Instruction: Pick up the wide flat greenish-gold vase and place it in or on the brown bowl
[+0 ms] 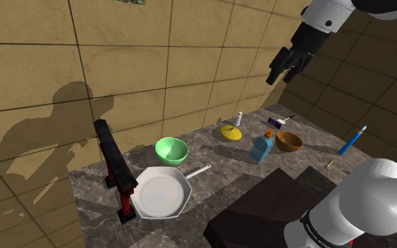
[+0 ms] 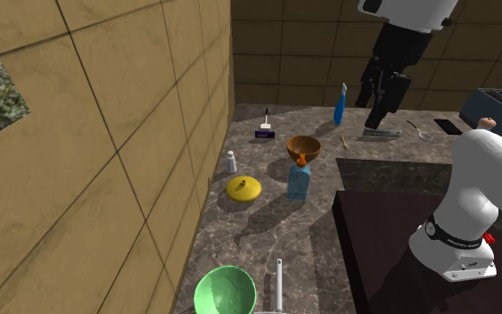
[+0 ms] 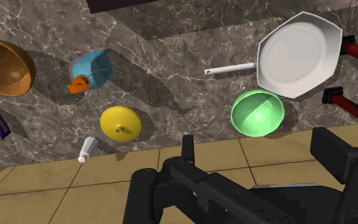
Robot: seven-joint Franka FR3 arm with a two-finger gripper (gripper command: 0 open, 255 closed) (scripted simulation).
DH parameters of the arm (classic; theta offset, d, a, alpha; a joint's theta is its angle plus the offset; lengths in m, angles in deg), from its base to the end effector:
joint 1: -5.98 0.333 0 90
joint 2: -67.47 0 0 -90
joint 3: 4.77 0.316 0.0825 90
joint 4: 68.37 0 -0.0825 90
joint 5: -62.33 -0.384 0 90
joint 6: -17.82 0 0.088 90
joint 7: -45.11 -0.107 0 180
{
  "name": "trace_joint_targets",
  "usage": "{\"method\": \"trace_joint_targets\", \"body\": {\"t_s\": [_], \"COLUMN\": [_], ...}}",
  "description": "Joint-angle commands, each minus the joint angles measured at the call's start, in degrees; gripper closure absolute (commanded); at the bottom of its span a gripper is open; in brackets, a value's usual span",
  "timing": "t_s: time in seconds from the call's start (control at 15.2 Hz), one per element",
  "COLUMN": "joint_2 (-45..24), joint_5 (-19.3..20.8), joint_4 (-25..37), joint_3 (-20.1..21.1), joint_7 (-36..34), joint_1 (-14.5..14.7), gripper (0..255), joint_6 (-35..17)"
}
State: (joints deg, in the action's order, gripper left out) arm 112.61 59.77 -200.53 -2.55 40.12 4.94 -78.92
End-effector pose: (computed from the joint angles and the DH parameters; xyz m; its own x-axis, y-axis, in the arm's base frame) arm 0.3182 0.0153 0.6259 0.9829 -0.0786 0.1663 -0.0743 -0.9967 -0.0317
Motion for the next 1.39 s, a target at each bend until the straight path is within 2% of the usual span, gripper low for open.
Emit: {"method": "trace_joint_targets", "body": {"t_s": [0.0, 0.66, 1.32], "joint_2": [0.0, -12.9, -31.0], "joint_5": [0.0, 3.3, 4.9], "joint_4": [0.0, -4.7, -2.4], "joint_3": [0.0, -4.5, -8.9], "joint_7": [0.0, 5.1, 9.8], "joint_1": [0.0, -2.6, -4.7], "gripper": [0, 0, 0], "joint_6": [0.0, -15.4, -29.2]}}
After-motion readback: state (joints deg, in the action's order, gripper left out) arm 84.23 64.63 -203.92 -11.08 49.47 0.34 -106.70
